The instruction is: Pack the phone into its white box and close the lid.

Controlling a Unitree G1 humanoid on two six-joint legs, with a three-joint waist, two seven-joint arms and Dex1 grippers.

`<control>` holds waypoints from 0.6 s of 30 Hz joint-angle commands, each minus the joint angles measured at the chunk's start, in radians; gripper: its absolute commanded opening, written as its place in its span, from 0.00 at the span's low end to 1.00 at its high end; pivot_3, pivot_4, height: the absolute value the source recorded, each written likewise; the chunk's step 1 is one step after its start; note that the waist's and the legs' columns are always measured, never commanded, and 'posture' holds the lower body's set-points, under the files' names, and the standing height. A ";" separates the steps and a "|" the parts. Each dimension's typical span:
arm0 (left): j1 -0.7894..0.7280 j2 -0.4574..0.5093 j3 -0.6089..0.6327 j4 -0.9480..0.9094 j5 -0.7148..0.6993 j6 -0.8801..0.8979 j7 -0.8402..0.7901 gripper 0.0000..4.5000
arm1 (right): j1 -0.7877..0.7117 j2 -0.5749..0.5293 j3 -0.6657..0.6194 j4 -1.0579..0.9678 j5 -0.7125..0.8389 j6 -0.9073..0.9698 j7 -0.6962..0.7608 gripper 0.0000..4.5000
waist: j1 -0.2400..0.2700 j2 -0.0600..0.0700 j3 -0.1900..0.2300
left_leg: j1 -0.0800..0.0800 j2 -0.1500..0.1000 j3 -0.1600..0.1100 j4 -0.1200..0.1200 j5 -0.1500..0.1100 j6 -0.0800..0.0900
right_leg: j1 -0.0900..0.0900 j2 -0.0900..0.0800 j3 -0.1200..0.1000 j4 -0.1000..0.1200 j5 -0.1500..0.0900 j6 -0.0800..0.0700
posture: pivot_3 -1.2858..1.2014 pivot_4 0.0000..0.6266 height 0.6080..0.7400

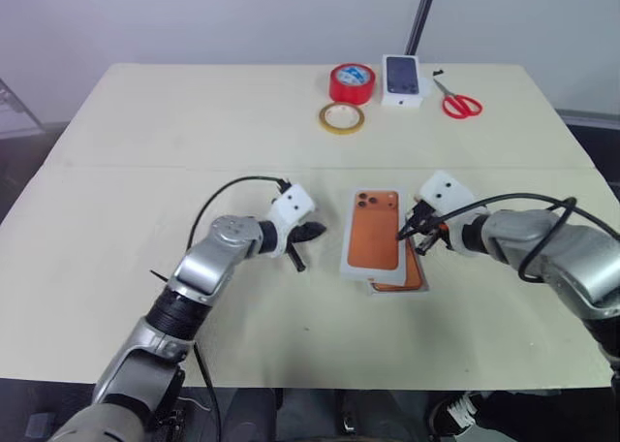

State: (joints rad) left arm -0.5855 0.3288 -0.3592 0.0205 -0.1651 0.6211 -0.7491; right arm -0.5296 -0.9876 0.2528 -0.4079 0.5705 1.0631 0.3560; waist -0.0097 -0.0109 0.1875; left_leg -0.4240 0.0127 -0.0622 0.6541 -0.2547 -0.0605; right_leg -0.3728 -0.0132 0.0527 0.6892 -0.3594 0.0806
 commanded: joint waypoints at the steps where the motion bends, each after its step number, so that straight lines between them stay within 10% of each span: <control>1: -0.028 -0.033 -0.007 -0.017 -0.016 -0.008 -0.027 0.00 | -0.026 0.016 -0.023 -0.020 -0.046 0.000 0.033 0.01 | -0.001 0.000 0.000 | 0.000 0.000 0.000 0.000 0.000 0.000 | 0.000 0.000 0.000 0.000 0.000 0.000 | 0.52 0.24 1.00; 18: 0.000 -0.077 -0.033 -0.125 -0.072 0.040 -0.106 0.00 | 0.106 -0.020 -0.129 -0.155 -0.084 0.102 0.157 0.01 | 0.000 0.000 0.000 | 0.000 0.000 0.000 0.001 0.000 0.000 | 0.000 0.000 0.000 0.001 0.000 0.000 | 0.52 0.24 1.00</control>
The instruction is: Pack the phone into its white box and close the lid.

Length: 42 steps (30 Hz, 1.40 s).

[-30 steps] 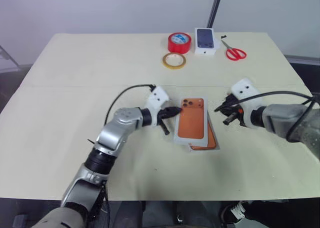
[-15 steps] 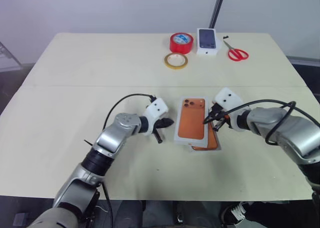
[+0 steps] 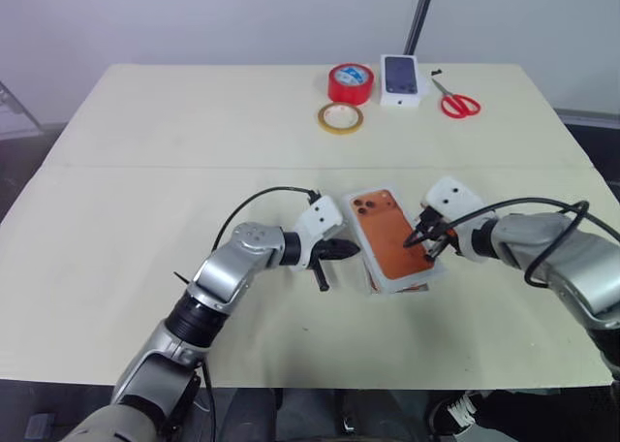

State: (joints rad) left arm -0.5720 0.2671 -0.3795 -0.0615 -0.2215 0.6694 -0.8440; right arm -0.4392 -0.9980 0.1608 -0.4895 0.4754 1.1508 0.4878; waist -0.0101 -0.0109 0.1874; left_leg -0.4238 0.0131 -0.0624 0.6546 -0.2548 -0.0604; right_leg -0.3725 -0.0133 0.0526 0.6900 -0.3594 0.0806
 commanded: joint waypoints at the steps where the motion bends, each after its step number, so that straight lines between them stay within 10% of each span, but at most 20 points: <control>1: -0.014 -0.015 -0.013 -0.041 -0.014 -0.009 -0.011 0.00 | 0.026 -0.011 -0.043 -0.083 0.010 0.019 0.028 0.01 | 0.000 0.000 0.000 | 0.000 0.000 0.000 0.000 0.000 0.000 | 0.000 0.000 0.000 0.000 0.000 0.000 | 0.52 0.24 1.00; 42: -0.013 0.001 0.028 0.023 -0.005 -0.017 0.010 0.00 | 0.067 0.002 -0.065 -0.118 -0.022 0.069 0.038 0.01 | -0.001 0.000 0.000 | 0.000 0.000 0.000 0.003 0.000 0.000 | 0.000 0.001 0.000 0.002 0.000 0.000 | 0.52 0.24 1.00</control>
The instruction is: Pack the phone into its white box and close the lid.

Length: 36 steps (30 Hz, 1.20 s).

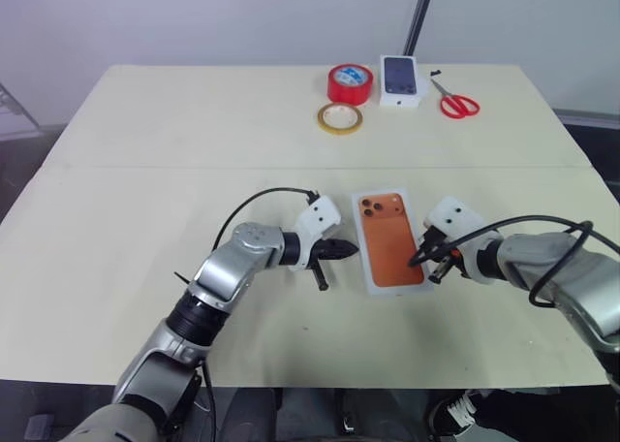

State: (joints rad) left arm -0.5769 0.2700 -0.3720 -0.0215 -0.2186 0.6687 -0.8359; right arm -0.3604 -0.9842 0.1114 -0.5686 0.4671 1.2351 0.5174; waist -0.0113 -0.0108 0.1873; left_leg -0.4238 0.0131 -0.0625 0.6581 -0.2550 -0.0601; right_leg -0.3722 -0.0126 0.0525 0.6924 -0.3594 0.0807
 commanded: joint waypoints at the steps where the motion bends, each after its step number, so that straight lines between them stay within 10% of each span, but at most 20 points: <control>1: -0.008 0.000 0.027 -0.018 -0.012 -0.014 0.003 0.00 | -0.009 -0.023 -0.027 -0.031 -0.021 -0.024 0.012 0.01 | 0.000 0.000 0.000 | 0.000 0.000 0.000 0.000 0.000 0.000 | 0.000 0.000 0.000 0.000 0.000 0.000 | 0.52 0.24 1.00; 10: -0.044 -0.021 0.173 -0.040 -0.111 0.039 0.040 0.00 | 0.031 -0.089 -0.205 -0.057 0.014 -0.122 0.126 0.01 | 0.002 0.000 0.000 | 0.000 0.000 0.000 0.001 0.000 0.000 | 0.000 0.000 0.000 0.000 0.000 0.000 | 0.52 0.24 1.00; 22: -0.138 -0.072 -0.030 0.190 0.076 -0.080 0.049 0.00 | 0.190 -0.019 -0.075 -0.165 0.004 -0.122 0.081 0.01 | 0.000 0.000 -0.001 | 0.001 -0.001 0.000 0.005 -0.001 0.002 | 0.003 0.001 -0.001 0.001 0.000 0.000 | 0.52 0.24 1.00; 36: 0.148 0.286 0.513 -0.052 -0.105 -0.085 0.067 0.00 | 0.162 0.190 -0.460 0.104 0.049 -0.429 0.077 0.01 | -0.001 0.000 -0.001 | 0.002 0.001 0.001 0.004 -0.001 0.002 | 0.001 0.000 0.000 0.004 0.000 0.000 | 0.52 0.24 1.00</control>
State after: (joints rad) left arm -0.4438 0.5382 0.0881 -0.0369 -0.2991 0.6008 -0.7715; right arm -0.1943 -0.7991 -0.2754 -0.4767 0.4689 0.8280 0.5730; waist -0.0118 -0.0110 0.1860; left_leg -0.4222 0.0140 -0.0617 0.6622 -0.2562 -0.0580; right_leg -0.3710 -0.0129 0.0526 0.6967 -0.3596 0.0809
